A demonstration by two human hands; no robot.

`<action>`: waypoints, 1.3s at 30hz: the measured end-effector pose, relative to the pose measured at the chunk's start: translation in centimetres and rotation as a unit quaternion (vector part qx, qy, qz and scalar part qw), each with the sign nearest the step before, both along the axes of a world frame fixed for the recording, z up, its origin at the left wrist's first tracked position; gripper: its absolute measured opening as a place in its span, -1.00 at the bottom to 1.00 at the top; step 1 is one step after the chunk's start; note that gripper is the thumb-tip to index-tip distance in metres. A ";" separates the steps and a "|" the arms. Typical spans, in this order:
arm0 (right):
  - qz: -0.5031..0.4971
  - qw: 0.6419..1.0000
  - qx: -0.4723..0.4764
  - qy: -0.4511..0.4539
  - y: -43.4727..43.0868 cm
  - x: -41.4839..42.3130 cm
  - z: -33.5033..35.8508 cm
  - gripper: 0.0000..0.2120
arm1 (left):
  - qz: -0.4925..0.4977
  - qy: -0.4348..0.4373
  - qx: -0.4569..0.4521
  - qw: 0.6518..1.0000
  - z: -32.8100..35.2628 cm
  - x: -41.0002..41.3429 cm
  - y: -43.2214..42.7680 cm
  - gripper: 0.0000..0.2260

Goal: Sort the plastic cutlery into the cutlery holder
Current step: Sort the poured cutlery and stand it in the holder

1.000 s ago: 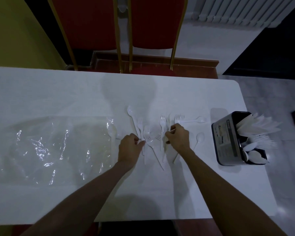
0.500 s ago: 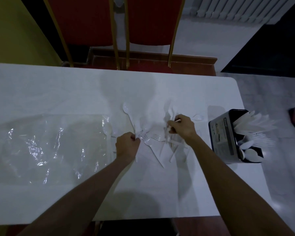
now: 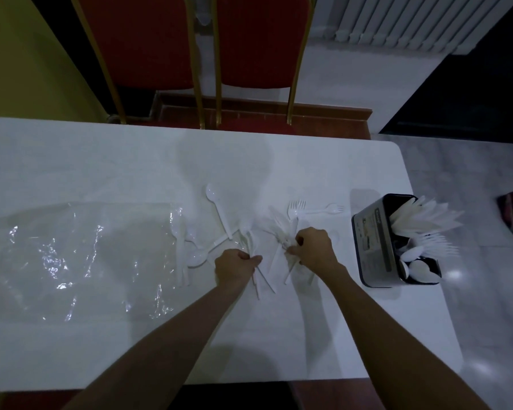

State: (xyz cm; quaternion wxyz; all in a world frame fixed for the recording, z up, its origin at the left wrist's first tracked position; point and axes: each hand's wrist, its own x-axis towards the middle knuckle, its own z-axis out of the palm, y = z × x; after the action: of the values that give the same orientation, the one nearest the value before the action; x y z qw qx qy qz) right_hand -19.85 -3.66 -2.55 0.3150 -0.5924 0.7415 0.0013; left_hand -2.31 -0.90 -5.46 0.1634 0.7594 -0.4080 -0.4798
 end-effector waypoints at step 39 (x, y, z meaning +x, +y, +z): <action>-0.199 0.925 -0.276 -0.167 9.7 -19.3 15.9 -0.97 | -0.139 0.282 -0.224 0.923 14.4 -15.7 -1.7 -0.95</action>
State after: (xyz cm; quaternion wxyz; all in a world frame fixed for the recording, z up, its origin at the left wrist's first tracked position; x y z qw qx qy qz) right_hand -39.16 6.05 13.39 0.2520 -0.4882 0.7515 -0.3653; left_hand -17.97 -2.64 8.99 0.3691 0.4719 -0.5431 -0.5883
